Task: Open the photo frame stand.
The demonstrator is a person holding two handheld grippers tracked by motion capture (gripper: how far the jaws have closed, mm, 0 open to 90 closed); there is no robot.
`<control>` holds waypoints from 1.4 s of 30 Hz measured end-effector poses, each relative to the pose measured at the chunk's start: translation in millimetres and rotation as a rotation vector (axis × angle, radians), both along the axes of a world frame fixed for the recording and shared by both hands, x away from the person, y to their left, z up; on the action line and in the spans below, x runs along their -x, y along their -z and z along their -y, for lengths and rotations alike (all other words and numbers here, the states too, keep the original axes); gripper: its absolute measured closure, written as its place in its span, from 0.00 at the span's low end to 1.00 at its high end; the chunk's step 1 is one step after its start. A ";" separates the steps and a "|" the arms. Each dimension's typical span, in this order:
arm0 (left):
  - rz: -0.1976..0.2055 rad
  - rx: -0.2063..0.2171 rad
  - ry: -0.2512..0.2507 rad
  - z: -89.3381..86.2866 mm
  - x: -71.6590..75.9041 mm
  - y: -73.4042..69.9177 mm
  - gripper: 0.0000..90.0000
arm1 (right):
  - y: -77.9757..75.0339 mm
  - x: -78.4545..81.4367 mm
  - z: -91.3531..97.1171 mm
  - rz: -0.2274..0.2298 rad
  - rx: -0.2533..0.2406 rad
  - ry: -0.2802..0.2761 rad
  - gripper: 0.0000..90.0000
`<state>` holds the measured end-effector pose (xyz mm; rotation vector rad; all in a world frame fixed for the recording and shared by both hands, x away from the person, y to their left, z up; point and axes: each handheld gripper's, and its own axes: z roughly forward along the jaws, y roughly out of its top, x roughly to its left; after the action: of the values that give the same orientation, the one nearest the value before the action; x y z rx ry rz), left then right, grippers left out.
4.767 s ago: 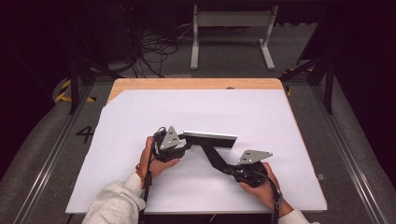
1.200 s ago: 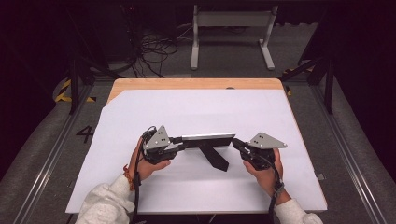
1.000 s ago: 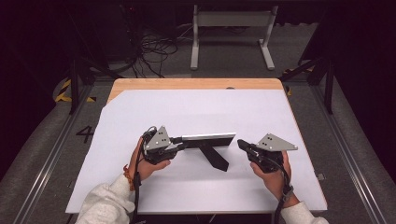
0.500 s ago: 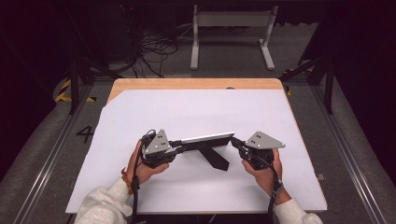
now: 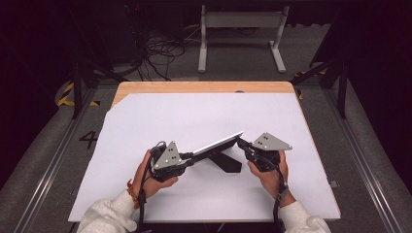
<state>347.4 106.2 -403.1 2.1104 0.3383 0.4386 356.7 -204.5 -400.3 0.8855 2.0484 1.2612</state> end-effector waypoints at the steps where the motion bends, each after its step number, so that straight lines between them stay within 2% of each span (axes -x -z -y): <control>1: 0.002 -0.002 0.000 1.0 0.7 0.1 0.88 | 0.5 1.6 -4.4 -0.001 0.004 -0.011 1.00; 6: 0.006 -0.013 0.008 5.1 3.8 0.4 0.89 | -1.9 7.8 -15.1 0.018 0.025 -0.049 1.00; 9: 0.022 -0.028 0.004 8.2 7.3 0.2 0.87 | -5.2 10.5 -19.4 0.035 0.041 -0.062 1.00; 12: 0.037 -0.040 -0.003 8.6 11.6 -0.5 0.83 | -4.5 8.0 -16.8 0.018 0.020 -0.062 1.00; 17: 0.042 0.000 0.001 0.2 17.5 -3.6 0.82 | -1.8 4.6 -14.4 0.004 0.024 -0.049 1.00; 20: 0.051 0.002 0.004 0.2 19.5 -3.9 0.85 | -2.0 3.3 -15.2 0.001 0.026 -0.050 1.00; 27: 0.063 -0.011 0.031 6.6 22.5 -2.7 0.87 | -2.5 -4.8 -18.8 0.002 0.034 -0.053 1.00; 32: 0.049 -0.006 0.047 13.8 21.6 1.1 0.88 | -1.2 -12.4 -20.8 -0.009 0.015 -0.052 1.00; 36: 0.065 -0.015 0.057 19.3 22.3 0.8 0.86 | 1.4 -16.4 -21.1 -0.016 -0.002 -0.043 1.00; 42: 0.081 -0.030 0.062 20.1 23.5 0.7 0.84 | 3.6 -12.3 -21.6 -0.015 0.003 -0.051 0.99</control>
<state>323.9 86.1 -403.8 2.1194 0.2198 0.4943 369.0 -182.9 -403.9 0.8491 2.0962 1.2813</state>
